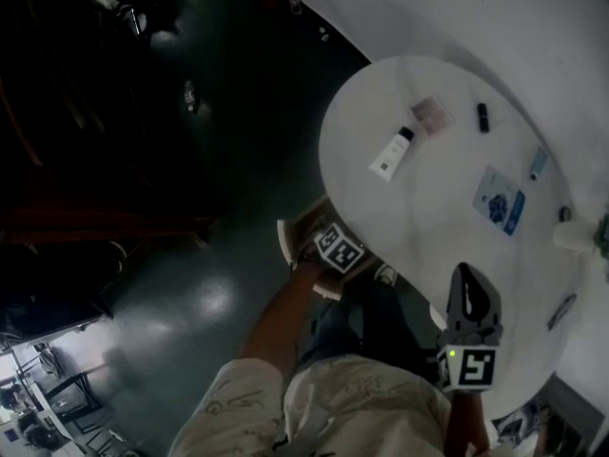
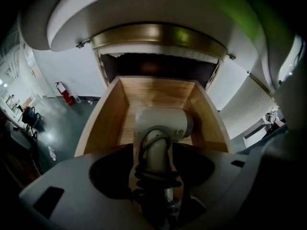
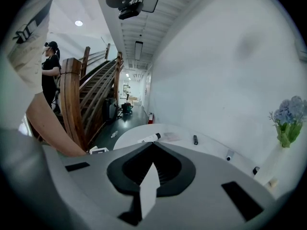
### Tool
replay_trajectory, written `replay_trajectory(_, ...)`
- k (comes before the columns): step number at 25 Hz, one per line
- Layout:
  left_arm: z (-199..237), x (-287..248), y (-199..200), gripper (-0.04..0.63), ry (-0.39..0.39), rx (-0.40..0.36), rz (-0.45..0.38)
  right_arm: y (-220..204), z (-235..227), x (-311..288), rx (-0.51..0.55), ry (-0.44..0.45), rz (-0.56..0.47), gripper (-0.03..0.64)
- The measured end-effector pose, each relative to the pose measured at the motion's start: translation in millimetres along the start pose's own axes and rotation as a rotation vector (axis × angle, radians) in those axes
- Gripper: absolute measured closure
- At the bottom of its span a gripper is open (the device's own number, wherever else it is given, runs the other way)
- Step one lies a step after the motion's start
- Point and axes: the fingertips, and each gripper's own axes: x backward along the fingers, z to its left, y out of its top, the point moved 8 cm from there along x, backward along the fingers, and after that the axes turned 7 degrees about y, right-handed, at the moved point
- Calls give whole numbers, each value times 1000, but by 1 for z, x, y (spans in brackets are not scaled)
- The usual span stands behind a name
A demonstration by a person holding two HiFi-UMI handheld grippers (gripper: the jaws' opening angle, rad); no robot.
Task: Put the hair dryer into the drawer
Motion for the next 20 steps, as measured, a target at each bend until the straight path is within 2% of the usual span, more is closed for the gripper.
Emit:
replay_trajectory(4, 8, 18, 4, 336, 31, 32, -41, 4, 2, -5, 2, 23, -37, 611)
replay_trajectory(12, 18, 67, -2, 336, 78, 98, -66, 16, 9, -10, -1, 65, -98, 611)
replay_trajectory(16, 22, 106, 2, 336, 136, 172, -171, 24, 11, -12, 11, 78, -128, 611)
replay_trajectory(20, 27, 150, 13, 336, 208, 211, -296, 33, 12, -14, 8, 81, -153, 611)
